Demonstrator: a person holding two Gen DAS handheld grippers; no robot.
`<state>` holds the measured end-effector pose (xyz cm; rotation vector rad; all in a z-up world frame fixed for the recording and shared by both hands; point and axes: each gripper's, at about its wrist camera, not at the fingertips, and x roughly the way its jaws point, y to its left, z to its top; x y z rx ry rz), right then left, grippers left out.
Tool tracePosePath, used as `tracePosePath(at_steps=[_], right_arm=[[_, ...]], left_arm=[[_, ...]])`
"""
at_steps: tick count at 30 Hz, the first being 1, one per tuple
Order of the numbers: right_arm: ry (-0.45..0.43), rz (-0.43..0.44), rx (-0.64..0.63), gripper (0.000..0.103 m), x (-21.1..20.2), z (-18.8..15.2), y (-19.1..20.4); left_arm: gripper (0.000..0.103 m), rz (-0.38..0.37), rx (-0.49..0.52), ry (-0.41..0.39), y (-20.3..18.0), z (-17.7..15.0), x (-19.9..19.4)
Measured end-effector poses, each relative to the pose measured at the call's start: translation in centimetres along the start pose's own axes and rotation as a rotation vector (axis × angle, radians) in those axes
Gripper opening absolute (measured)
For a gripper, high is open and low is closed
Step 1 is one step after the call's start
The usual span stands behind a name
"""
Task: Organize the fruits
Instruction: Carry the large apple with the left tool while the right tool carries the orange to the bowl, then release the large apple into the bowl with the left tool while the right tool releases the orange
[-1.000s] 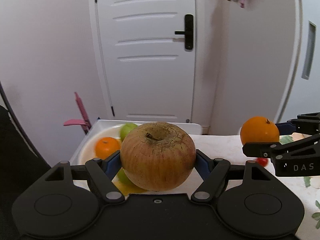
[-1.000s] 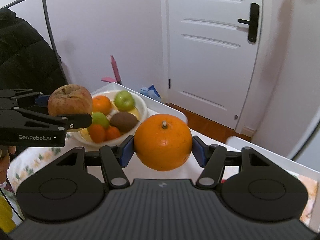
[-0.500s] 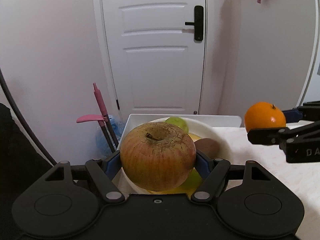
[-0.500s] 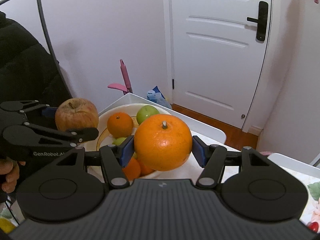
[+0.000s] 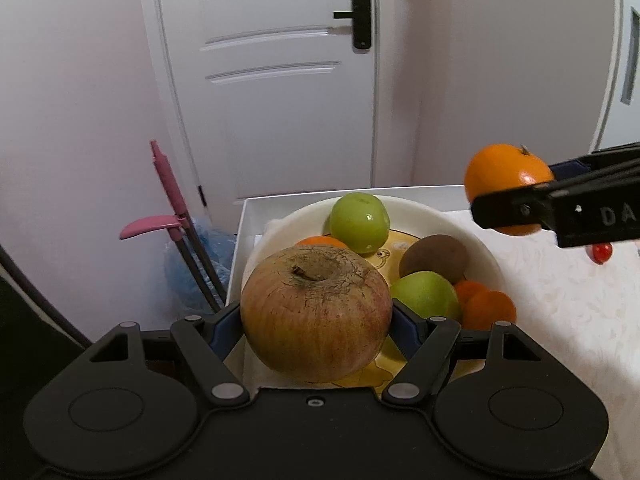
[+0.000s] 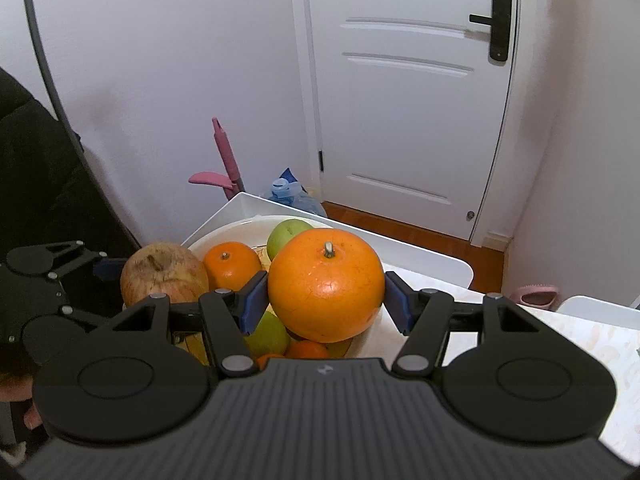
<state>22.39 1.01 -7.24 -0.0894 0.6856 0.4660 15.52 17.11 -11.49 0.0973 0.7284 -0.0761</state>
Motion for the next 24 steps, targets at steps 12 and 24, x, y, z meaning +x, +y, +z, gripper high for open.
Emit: tracePosePath(at_steps=[12,24], right_arm=[[0.005,0.007,0.009,0.076,0.9,1.4,1.2],[0.059,0.055,0.000,0.076,4.7,1.6,2.1]], left_arm=[[0.102,-0.057,0.019,-0.079,0.7,0.7,-2.3],[0.102,-0.052,0.008,-0.060,1.2,-0.2,-3.2]])
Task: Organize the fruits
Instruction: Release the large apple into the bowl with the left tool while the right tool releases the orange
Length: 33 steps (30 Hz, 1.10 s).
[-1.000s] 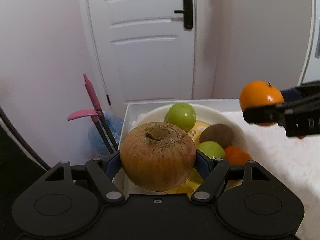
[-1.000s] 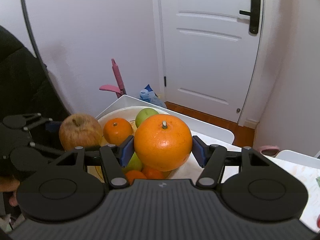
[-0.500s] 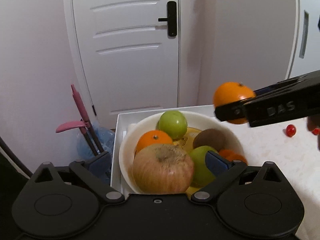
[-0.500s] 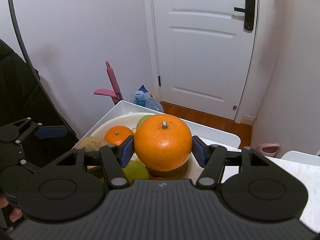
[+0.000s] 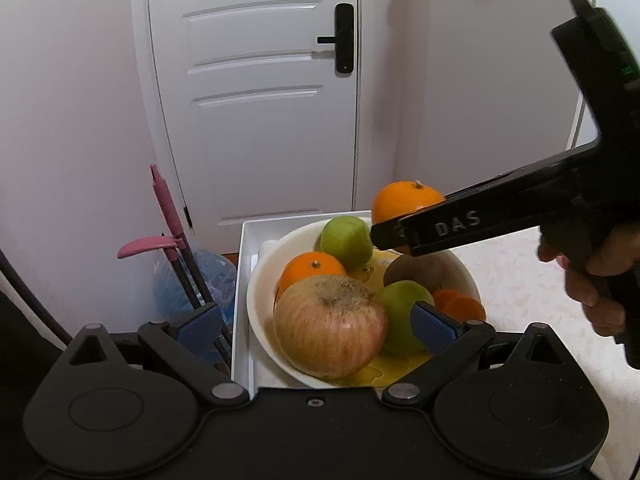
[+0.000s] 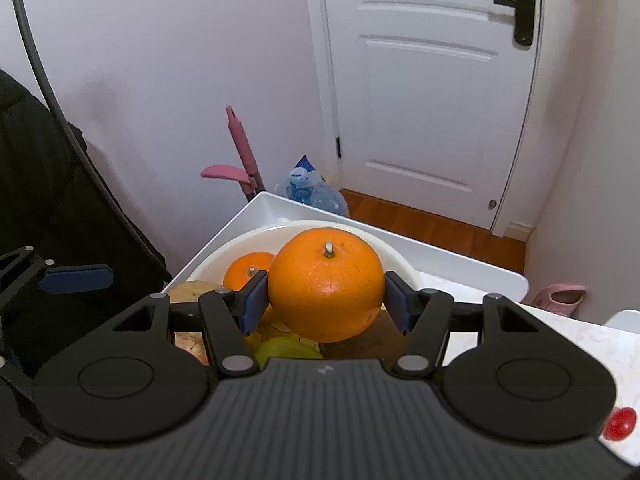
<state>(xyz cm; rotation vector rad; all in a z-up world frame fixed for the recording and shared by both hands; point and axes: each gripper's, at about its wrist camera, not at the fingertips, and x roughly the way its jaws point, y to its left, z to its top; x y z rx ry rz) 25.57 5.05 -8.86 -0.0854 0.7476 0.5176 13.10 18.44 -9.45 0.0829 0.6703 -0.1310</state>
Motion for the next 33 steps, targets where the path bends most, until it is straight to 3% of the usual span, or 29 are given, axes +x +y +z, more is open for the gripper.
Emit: tracePosePath(at_steps=[11,12,14,15,33], right_arm=[[0.032,0.028,0.010,0.077,2.2,0.0,0.2],[0.019,0.032,0.017,0.082,1.9,0.0,0.1],[-0.012,0.039,0.025,0.100,1.2,0.0,0.0],[-0.028,0.026,0.030,0.103,0.7,0.0,0.0],[-0.083,-0.059,0.099,0.103,-6.4,-1.5,-1.0]], left_arm=[[0.102,-0.001,0.010,0.020,-0.1,-0.6,0.7],[0.102,-0.002,0.011,0.021,-0.1,-0.6,0.7],[0.102,-0.002,0.016,0.022,-0.1,-0.6,0.7],[0.102,-0.001,0.018,0.023,-0.2,-0.6,0.7],[0.102,0.009,0.036,0.011,-1.4,0.0,-0.8]])
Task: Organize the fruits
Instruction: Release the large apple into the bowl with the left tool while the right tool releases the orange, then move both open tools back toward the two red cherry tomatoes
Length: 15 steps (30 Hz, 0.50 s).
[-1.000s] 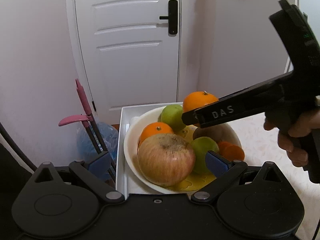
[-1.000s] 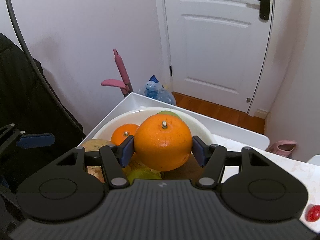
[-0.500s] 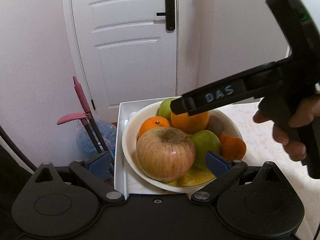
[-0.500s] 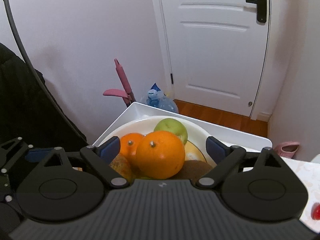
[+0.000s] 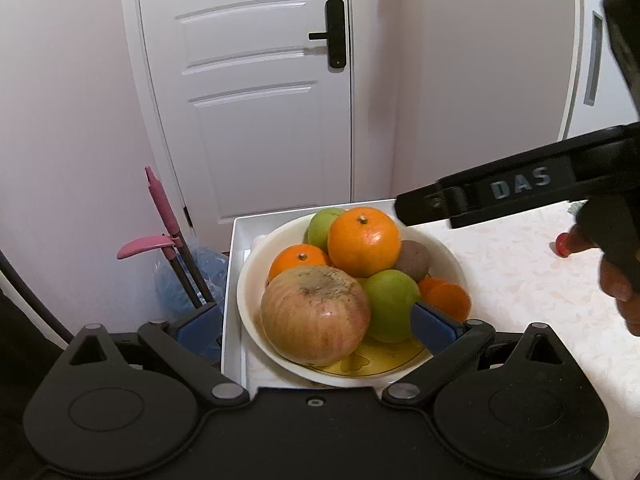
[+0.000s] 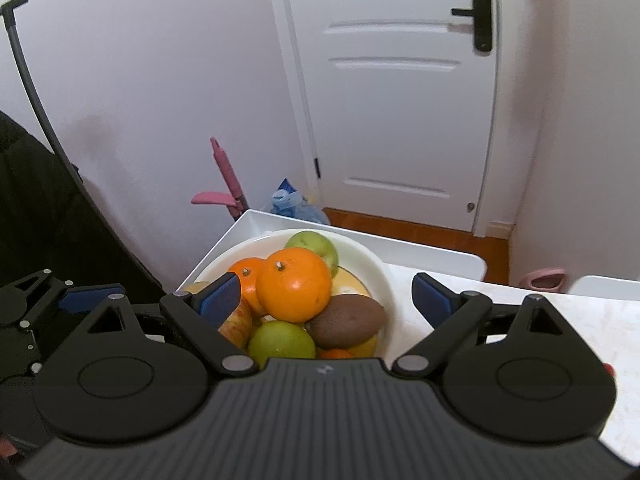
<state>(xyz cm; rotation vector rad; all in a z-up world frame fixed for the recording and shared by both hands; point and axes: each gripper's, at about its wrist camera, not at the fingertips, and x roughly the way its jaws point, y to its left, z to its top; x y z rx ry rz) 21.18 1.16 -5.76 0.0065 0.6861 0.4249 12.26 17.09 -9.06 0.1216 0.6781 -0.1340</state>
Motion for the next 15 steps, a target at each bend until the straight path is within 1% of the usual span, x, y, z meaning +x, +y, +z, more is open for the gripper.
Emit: tracePosePath(at_steps=[8,11,15], right_arm=[[-0.047,-0.066,0.038,0.103,-5.7,-1.0,-1.8],[-0.062,-0.091,0.048,0.103,-8.0,-1.7,-3.2],[-0.068,-0.120,0.078,0.103,-10.9,-3.2,-5.7]], left_arm=[[0.102,0.003,0.015,-0.031,-1.7,0.9,-2.2],[0.102,-0.001,0.016,-0.039,-2.8,1.1,-2.9],[0.102,0.018,0.034,-0.050,-5.1,1.3,-3.9]])
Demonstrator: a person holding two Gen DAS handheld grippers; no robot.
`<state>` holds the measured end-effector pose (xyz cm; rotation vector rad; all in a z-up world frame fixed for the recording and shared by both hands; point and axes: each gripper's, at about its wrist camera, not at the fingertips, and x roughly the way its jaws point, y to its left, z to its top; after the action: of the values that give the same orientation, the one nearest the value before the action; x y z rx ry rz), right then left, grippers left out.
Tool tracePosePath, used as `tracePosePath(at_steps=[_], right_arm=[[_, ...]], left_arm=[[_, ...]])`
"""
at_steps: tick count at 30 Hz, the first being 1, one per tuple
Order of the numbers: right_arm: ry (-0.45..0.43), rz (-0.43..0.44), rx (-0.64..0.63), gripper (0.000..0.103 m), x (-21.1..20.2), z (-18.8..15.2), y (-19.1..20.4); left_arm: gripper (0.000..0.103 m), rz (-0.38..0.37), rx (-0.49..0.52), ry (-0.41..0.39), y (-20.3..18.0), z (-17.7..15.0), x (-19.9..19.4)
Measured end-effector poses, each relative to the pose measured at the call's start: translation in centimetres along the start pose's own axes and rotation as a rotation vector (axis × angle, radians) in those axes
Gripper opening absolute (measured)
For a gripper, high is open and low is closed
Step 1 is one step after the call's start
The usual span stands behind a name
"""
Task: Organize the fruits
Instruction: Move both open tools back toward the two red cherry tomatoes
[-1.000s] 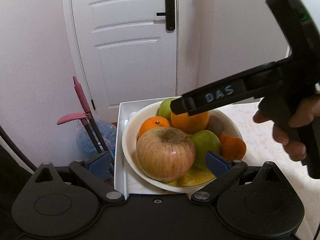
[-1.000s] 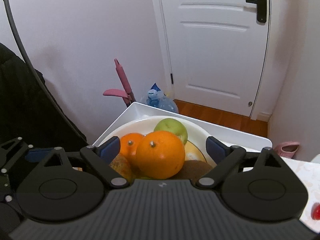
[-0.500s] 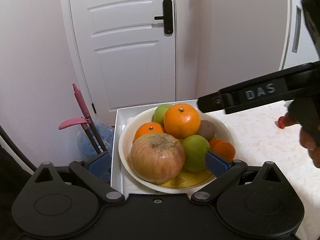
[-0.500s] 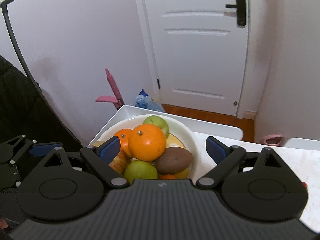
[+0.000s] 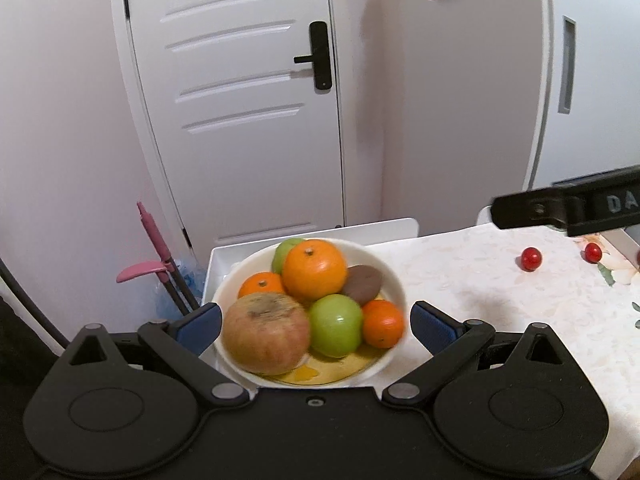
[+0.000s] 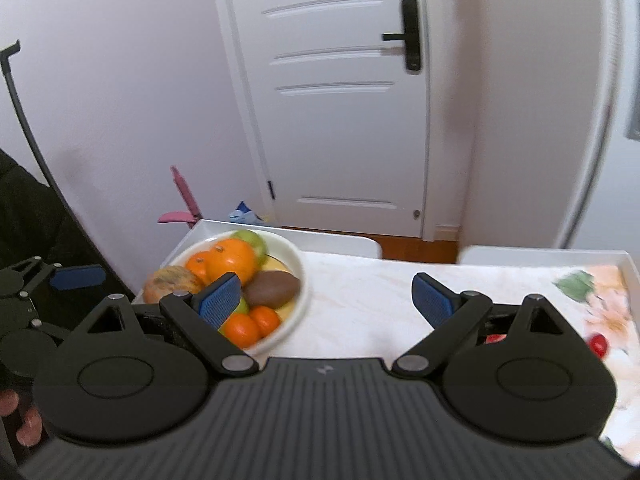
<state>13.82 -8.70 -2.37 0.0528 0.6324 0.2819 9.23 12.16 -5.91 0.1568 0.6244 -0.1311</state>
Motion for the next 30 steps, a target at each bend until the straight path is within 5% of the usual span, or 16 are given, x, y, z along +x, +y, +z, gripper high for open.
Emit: tracePosePath(at_steps=[15,30], right_arm=[[0.022,-0.157,0.058,0.103,-5.8,-4.7,-13.2],[0.041,-0.218,0.070,0.103,-2.3,-8.2,-23.4]], left_arm=[[0.102,-0.074,0.048,-0.018,-12.4,1.8,0.3],[0.102,-0.131,0.117,0.003,-22.0,3.1,10.2]])
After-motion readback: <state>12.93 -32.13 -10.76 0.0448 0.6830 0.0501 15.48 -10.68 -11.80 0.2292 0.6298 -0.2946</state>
